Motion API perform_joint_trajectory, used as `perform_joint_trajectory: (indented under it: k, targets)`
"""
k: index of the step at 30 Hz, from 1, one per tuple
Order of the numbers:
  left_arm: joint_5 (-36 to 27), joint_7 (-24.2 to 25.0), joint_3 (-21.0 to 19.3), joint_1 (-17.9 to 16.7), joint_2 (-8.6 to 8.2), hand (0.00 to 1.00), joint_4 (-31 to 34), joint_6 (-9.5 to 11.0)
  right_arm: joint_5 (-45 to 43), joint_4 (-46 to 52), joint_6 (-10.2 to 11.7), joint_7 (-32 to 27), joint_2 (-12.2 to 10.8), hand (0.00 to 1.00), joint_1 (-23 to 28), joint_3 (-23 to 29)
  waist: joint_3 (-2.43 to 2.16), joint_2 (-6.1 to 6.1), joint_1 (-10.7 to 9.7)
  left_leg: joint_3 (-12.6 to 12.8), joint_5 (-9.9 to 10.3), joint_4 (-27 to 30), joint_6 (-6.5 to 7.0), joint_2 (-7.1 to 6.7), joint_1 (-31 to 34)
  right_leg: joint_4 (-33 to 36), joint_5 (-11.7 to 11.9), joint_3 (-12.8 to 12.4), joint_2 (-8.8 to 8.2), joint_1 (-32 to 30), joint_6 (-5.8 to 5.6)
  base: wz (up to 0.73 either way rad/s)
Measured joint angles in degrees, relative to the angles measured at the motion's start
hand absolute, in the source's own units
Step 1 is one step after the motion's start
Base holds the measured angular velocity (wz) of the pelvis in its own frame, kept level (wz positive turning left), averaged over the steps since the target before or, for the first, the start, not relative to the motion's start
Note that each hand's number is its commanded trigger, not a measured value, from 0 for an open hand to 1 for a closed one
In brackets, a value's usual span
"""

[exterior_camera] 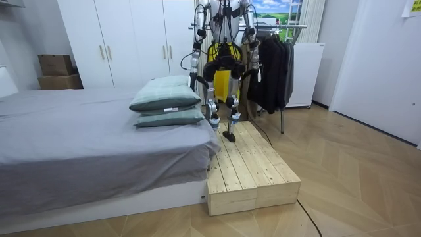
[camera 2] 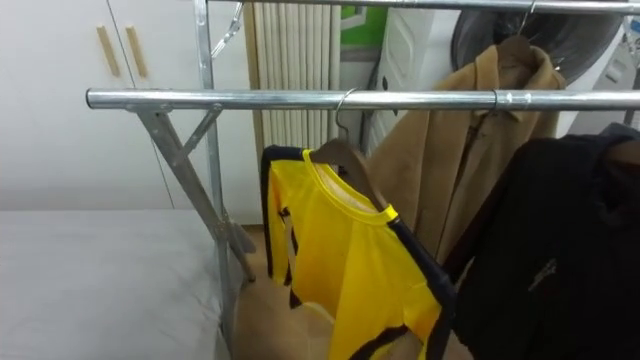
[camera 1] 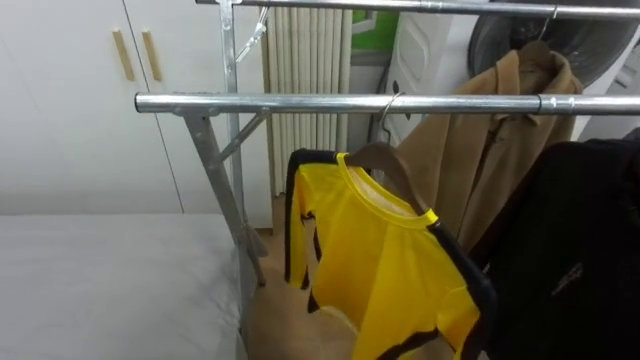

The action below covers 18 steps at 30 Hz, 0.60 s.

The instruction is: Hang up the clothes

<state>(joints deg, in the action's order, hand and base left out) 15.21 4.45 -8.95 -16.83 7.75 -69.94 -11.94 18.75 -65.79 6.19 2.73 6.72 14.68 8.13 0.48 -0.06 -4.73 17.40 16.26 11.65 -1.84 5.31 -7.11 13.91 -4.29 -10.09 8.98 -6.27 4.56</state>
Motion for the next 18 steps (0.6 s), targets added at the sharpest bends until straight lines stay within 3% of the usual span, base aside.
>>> perform_joint_trajectory:
  k: [5,18]
  targets:
    - [-0.02,0.0,0.08,1.55,-0.08,0.0,-2.04,0.1,0.25,-1.92,0.0,1.16,-0.63,0.0,-1.59,-0.05,0.0,0.16,0.01,-0.2,-0.01,0.08,0.01,-0.03,0.62,-0.02,0.0,0.1,-0.11,-0.47,-0.01,0.01]
    - [0.02,0.01,2.46,1.62,-1.03,0.0,-2.42,0.62,6.54,-5.75,-0.97,4.99,-0.45,0.0,-3.15,-1.21,0.04,0.76,0.33,-1.03,0.04,0.11,0.05,-0.41,0.59,-0.27,-0.22,1.65,-1.0,-0.39,-0.33,0.02]
